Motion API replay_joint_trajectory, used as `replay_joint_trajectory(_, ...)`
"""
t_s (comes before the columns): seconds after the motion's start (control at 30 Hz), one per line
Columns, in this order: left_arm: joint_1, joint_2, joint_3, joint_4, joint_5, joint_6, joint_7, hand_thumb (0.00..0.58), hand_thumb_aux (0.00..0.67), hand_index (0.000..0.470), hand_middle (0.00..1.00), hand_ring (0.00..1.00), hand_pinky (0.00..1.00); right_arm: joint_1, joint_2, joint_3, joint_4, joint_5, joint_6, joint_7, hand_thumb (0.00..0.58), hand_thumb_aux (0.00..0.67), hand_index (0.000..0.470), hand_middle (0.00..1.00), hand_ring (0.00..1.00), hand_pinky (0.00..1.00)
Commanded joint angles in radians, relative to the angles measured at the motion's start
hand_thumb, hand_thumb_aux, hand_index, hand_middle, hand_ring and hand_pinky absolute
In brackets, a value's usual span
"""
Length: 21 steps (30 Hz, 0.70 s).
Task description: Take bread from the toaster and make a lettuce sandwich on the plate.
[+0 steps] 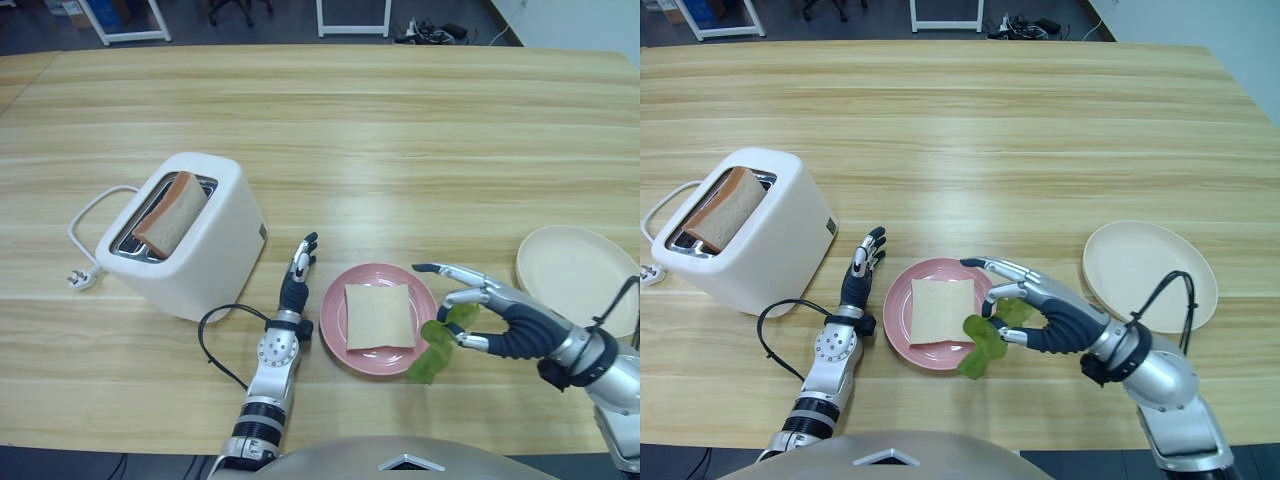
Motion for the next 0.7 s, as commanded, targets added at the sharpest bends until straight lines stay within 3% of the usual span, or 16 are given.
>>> replay_joint_trajectory(0.03, 0.038, -0.004, -0.02, 0.017, 0.014, 0.039, -0.008, 0.0, 0.0, 0.0, 0.0, 0.0, 0.0, -0.091, 0.038, 0.056, 0.12, -0.086, 0.004, -0.007, 0.58, 0.67, 0.47, 0.0, 0.0, 0.0)
replay_joint_trajectory(0.33, 0.054, -0.012, -0.031, 0.012, 0.017, 0.044, 0.004, 0.0, 0.0, 0.0, 0.0, 0.0, 0.0, -0.273, 0.113, 0.17, 0.291, -0.201, -0.018, -0.018, 0.58, 0.67, 0.47, 0.0, 0.0, 0.0)
replay_joint_trajectory(0.7, 0.053, -0.012, -0.037, 0.022, 0.016, 0.045, 0.007, 0.0, 0.0, 0.0, 0.0, 0.0, 0.0, -0.4, 0.196, 0.289, 0.426, -0.294, -0.038, -0.035, 0.58, 0.67, 0.47, 0.0, 0.0, 0.0)
